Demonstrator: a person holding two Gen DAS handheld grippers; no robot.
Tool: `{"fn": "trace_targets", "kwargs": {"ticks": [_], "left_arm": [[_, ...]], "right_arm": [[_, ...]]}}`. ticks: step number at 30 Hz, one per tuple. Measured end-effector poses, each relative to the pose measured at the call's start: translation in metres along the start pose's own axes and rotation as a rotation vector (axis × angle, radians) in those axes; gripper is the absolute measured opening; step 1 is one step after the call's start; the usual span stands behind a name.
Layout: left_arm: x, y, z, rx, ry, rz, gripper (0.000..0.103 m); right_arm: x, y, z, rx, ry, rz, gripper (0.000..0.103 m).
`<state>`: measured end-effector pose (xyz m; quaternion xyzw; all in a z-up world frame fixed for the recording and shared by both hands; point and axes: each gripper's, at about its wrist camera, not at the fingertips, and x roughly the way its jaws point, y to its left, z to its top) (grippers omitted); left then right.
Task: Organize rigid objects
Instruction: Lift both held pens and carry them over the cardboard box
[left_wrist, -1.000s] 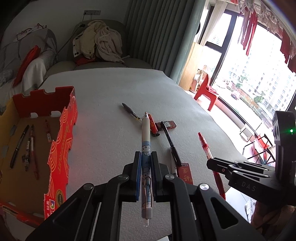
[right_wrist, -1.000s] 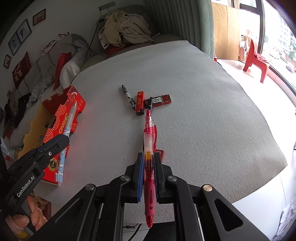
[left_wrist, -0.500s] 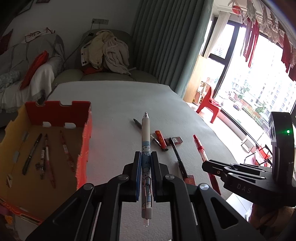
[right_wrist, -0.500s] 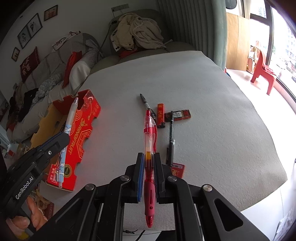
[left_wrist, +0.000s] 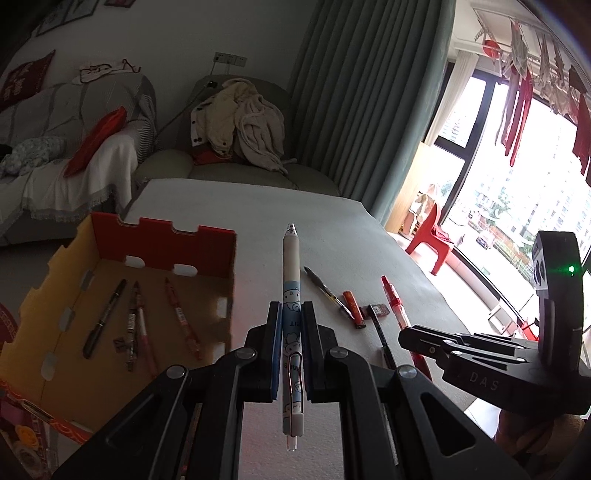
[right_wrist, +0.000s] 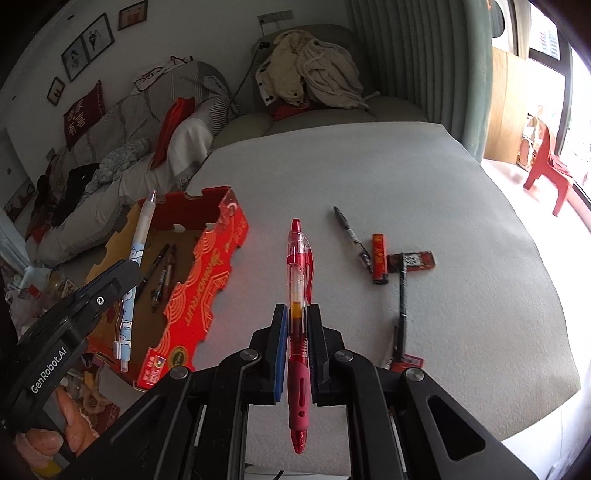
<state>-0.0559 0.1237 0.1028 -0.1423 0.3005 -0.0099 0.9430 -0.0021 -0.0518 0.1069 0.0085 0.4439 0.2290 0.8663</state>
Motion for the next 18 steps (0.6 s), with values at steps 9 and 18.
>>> {"fn": "trace_targets", "kwargs": {"ticks": [9,18], "left_arm": [[-0.011,0.036,0.001,-0.052,-0.026,0.042,0.010],[-0.025,0.072,0.006,-0.089,-0.056,0.096,0.010]], "right_arm": [[0.014,0.044,0.011,-0.062,0.009,0.034,0.011],[0.030,0.093,0.027,-0.120,0.001,0.095,0.011]]}}
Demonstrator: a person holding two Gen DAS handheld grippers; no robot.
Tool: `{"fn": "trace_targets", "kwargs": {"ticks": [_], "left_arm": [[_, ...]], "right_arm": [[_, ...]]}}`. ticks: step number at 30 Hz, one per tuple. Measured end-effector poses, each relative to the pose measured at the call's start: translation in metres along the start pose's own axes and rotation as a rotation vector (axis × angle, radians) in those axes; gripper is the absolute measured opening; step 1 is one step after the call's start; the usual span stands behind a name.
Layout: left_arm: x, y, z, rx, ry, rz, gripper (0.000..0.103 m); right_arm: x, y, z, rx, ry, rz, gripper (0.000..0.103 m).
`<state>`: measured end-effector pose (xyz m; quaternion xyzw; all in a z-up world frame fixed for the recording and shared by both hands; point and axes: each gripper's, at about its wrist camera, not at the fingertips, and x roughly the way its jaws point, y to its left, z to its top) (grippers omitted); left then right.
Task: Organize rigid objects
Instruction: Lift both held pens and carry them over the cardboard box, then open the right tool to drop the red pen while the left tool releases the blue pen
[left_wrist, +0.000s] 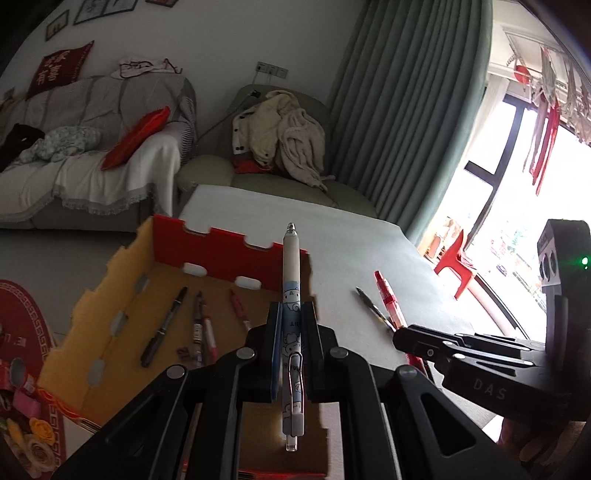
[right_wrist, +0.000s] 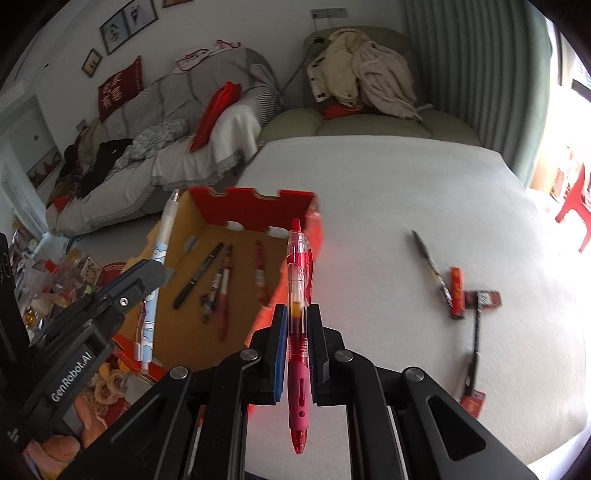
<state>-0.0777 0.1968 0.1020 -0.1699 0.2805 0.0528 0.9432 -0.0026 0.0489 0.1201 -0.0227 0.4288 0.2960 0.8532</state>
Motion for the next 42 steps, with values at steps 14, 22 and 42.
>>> {"fn": "trace_targets", "kwargs": {"ticks": [14,22,42], "left_arm": [[-0.005,0.052,0.012,-0.053,-0.030,0.075,0.010],[-0.002,0.072,0.015,-0.068,-0.026,0.109,0.010],[0.053,0.087,0.009,-0.031,0.109,0.190,0.010]], "right_arm": [[0.029,0.063,0.019,-0.085,0.012,0.087,0.011],[0.043,0.082,0.026,-0.106,0.028,0.111,0.011],[0.093,0.077,0.036,-0.086,0.108,0.104,0.011]]}}
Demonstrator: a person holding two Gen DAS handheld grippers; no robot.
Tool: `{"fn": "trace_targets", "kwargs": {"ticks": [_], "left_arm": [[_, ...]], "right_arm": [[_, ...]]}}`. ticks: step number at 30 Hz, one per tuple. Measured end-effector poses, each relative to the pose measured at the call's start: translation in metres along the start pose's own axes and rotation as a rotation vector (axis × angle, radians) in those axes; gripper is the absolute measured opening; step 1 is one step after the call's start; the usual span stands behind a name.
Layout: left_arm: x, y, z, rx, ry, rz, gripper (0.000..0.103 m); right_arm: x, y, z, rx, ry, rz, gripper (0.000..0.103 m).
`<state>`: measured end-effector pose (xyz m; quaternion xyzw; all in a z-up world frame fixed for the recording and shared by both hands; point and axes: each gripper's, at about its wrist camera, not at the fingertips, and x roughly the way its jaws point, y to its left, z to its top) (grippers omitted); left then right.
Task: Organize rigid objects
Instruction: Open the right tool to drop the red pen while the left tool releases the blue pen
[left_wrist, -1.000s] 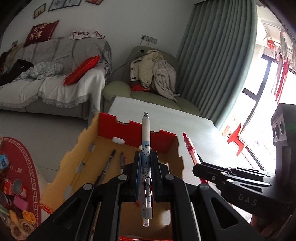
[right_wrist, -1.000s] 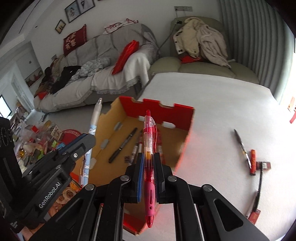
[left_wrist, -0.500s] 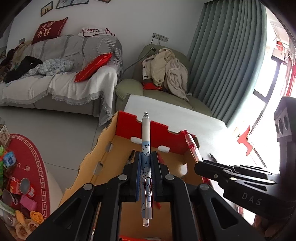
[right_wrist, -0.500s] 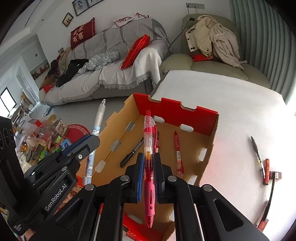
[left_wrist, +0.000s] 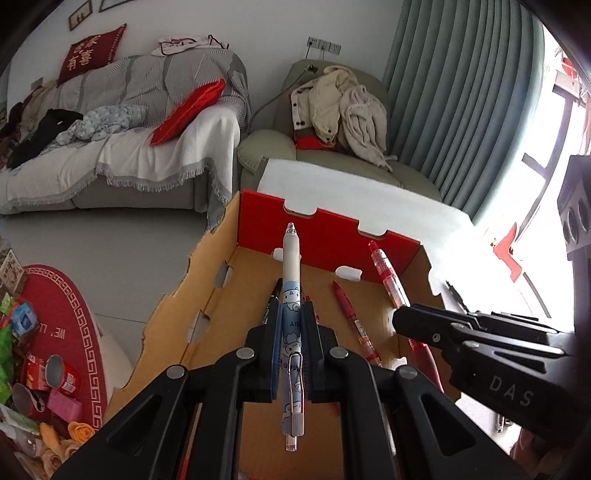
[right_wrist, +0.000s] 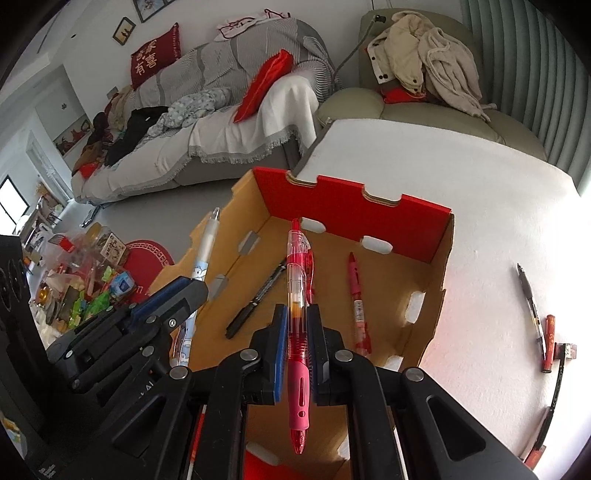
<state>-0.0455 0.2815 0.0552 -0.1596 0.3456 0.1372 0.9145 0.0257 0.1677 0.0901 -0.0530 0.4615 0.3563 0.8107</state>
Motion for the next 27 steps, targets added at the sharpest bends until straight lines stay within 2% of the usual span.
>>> {"fn": "trace_targets", "kwargs": {"ticks": [11,20,21,23,26,27], "left_arm": [[0.031,-0.011,0.004,0.025,0.084,0.009,0.010],[0.057,-0.018,-0.002,0.058,0.183,0.037,0.011],[0.058,-0.019,-0.002,0.066,0.192,0.039,0.013],[0.063,-0.022,-0.003,0.078,0.227,0.053,0.040],[0.067,-0.018,-0.003,0.065,0.242,0.087,0.060],[0.067,-0.015,-0.002,0.046,0.243,0.095,0.073]], "right_arm": [[0.021,-0.018,0.001,0.039,0.043,-0.004,0.011],[0.038,-0.030,-0.001,0.050,0.090,-0.034,0.011],[0.039,-0.030,-0.001,0.050,0.093,-0.038,0.011],[0.039,-0.030,0.000,0.041,0.104,-0.047,0.011],[0.037,-0.030,0.001,0.025,0.123,-0.089,0.014],[0.034,-0.032,0.001,0.030,0.116,-0.087,0.014]]}}
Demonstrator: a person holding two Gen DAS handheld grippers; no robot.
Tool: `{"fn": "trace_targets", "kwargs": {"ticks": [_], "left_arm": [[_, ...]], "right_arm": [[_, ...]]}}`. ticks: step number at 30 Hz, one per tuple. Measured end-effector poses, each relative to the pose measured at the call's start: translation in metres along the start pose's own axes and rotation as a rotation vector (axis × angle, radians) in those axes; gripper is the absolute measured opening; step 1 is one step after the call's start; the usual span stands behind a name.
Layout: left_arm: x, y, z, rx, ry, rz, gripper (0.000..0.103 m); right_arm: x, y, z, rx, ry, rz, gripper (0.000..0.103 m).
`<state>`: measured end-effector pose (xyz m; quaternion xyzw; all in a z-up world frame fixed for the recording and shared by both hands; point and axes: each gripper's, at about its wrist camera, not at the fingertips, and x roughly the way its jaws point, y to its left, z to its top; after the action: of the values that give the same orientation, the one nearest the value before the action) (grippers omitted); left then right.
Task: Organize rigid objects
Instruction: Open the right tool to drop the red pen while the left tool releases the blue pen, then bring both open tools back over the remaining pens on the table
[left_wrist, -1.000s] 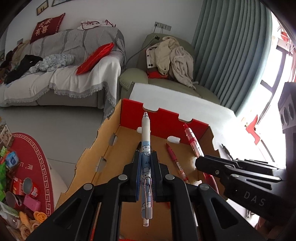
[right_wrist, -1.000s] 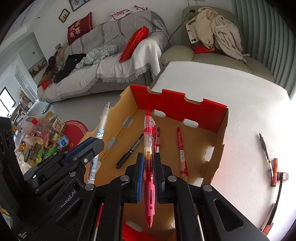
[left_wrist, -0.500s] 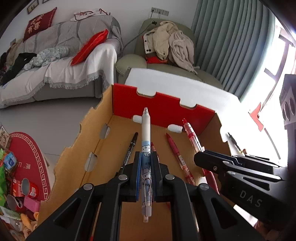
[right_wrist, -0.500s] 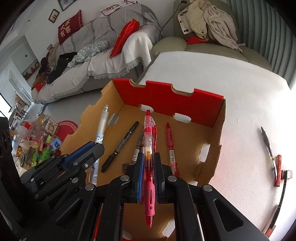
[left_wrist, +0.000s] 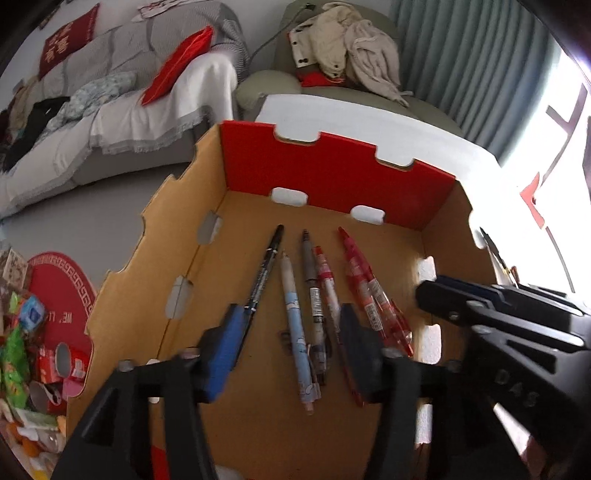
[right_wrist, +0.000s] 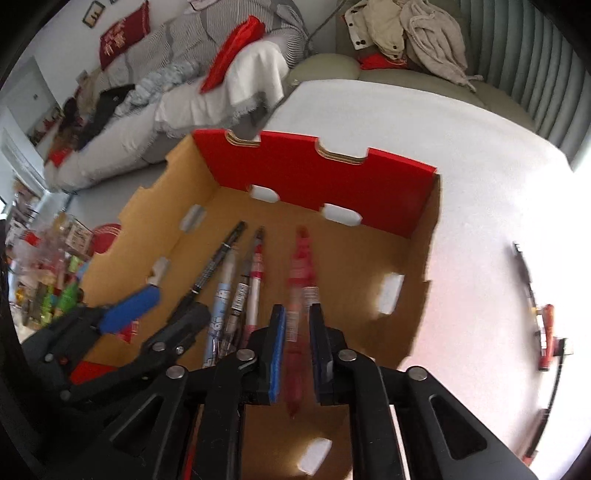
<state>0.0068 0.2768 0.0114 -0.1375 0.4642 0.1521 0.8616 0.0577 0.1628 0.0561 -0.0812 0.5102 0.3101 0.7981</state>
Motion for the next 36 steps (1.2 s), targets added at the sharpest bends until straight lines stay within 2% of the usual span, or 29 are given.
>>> {"fn": "trace_targets", "kwargs": {"ticks": [1,2,3,5,6,7,11,15,19,22,27,30,32,36], "left_arm": [[0.000,0.003,0.001,-0.021,0.002,0.008,0.085],[-0.002,0.006,0.001,-0.036,-0.005,0.003,0.088],[-0.006,0.010,0.001,-0.051,-0.022,-0.005,0.093],[-0.016,0.014,0.002,-0.077,-0.067,0.014,0.094],[-0.020,0.015,0.002,-0.085,-0.083,0.015,0.096],[-0.025,0.016,0.003,-0.093,-0.098,0.000,0.103],[-0.044,0.006,0.002,-0.097,-0.153,-0.039,0.103],[-0.064,-0.023,-0.004,-0.056,-0.168,-0.094,0.103],[-0.081,-0.065,-0.010,0.013,-0.177,-0.155,0.103],[-0.087,-0.105,-0.015,0.080,-0.173,-0.203,0.103],[-0.069,-0.174,-0.030,0.184,-0.104,-0.241,0.103],[-0.050,-0.203,-0.044,0.211,-0.046,-0.254,0.103],[-0.036,-0.214,-0.050,0.201,-0.006,-0.254,0.103],[-0.007,-0.224,-0.046,0.094,0.069,-0.252,0.103]], "right_arm": [[-0.005,-0.003,0.000,0.009,-0.016,0.003,0.014],[-0.009,-0.005,-0.001,0.017,-0.033,0.006,0.016],[-0.014,-0.008,-0.001,0.026,-0.051,0.010,0.022],[-0.026,-0.014,0.000,0.044,-0.089,0.007,0.053],[-0.031,-0.018,-0.001,0.051,-0.108,0.031,0.087],[-0.039,-0.022,-0.003,0.061,-0.136,0.075,0.101],[-0.071,-0.032,-0.016,0.108,-0.209,0.091,0.102],[-0.101,-0.053,-0.040,0.161,-0.273,0.083,0.102],[-0.108,-0.102,-0.071,0.280,-0.233,0.048,0.102],[-0.110,-0.146,-0.103,0.394,-0.208,-0.010,0.102],[-0.109,-0.212,-0.152,0.543,-0.143,-0.095,0.102],[-0.105,-0.250,-0.178,0.624,-0.104,-0.125,0.102],[-0.101,-0.269,-0.192,0.659,-0.074,-0.137,0.102],[-0.099,-0.293,-0.211,0.717,-0.056,-0.128,0.102]]}}
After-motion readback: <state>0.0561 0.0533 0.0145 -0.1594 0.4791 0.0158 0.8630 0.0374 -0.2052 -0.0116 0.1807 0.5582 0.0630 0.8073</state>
